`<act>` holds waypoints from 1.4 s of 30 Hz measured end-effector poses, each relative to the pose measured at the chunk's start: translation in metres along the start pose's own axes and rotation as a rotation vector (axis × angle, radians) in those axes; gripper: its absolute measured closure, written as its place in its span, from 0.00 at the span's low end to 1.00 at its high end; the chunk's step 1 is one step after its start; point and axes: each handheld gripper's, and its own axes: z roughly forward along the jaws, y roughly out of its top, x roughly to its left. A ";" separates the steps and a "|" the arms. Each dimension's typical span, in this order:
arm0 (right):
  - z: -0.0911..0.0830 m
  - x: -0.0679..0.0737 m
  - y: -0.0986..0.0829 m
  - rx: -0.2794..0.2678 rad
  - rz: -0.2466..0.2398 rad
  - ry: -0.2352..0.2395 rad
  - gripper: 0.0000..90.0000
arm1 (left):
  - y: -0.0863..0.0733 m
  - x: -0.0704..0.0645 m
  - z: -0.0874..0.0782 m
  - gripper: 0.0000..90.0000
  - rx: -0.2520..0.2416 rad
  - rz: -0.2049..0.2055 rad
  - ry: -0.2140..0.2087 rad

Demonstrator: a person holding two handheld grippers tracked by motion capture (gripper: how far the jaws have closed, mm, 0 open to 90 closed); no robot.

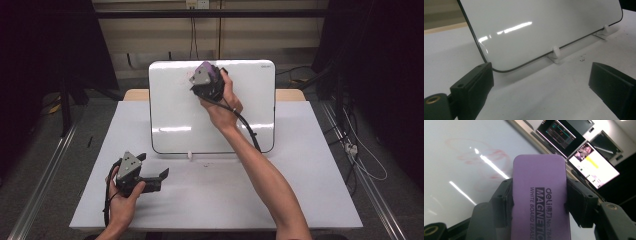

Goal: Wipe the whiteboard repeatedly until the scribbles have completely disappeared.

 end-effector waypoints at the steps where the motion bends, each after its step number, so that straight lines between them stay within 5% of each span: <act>1: -0.001 0.007 0.001 -0.005 -0.022 0.011 0.47 | 0.000 0.000 0.000 0.06 0.001 -0.002 -0.002; 4: -0.004 0.026 0.003 -0.024 -0.092 0.031 0.47 | 0.000 -0.001 0.000 0.06 0.001 -0.002 0.000; 9: -0.011 0.042 0.003 -0.042 -0.119 0.078 0.47 | -0.001 0.000 0.001 0.06 0.002 -0.007 0.001; 12: -0.009 0.030 0.002 -0.038 -0.087 0.092 0.47 | -0.001 0.001 0.001 0.06 0.006 -0.009 0.001; 18: 0.002 -0.014 0.001 -0.001 0.017 0.010 0.47 | -0.002 0.001 -0.001 0.06 0.003 -0.010 0.004; 22: 0.007 -0.021 0.011 0.009 0.012 -0.029 0.47 | -0.001 0.001 0.001 0.06 0.007 -0.005 0.002; 25: 0.008 -0.009 0.017 0.007 -0.021 -0.028 0.47 | -0.001 0.000 0.001 0.06 0.007 -0.004 0.000; 35: -0.001 0.067 0.026 -0.040 -0.154 0.085 0.47 | -0.001 0.000 -0.001 0.06 0.000 -0.009 0.000; 37: -0.005 0.080 0.025 -0.056 -0.223 0.108 0.47 | -0.001 0.000 0.000 0.06 0.004 -0.006 -0.001; 42: -0.006 0.080 0.024 -0.058 -0.156 0.148 0.47 | -0.001 0.000 0.000 0.06 0.006 -0.001 0.000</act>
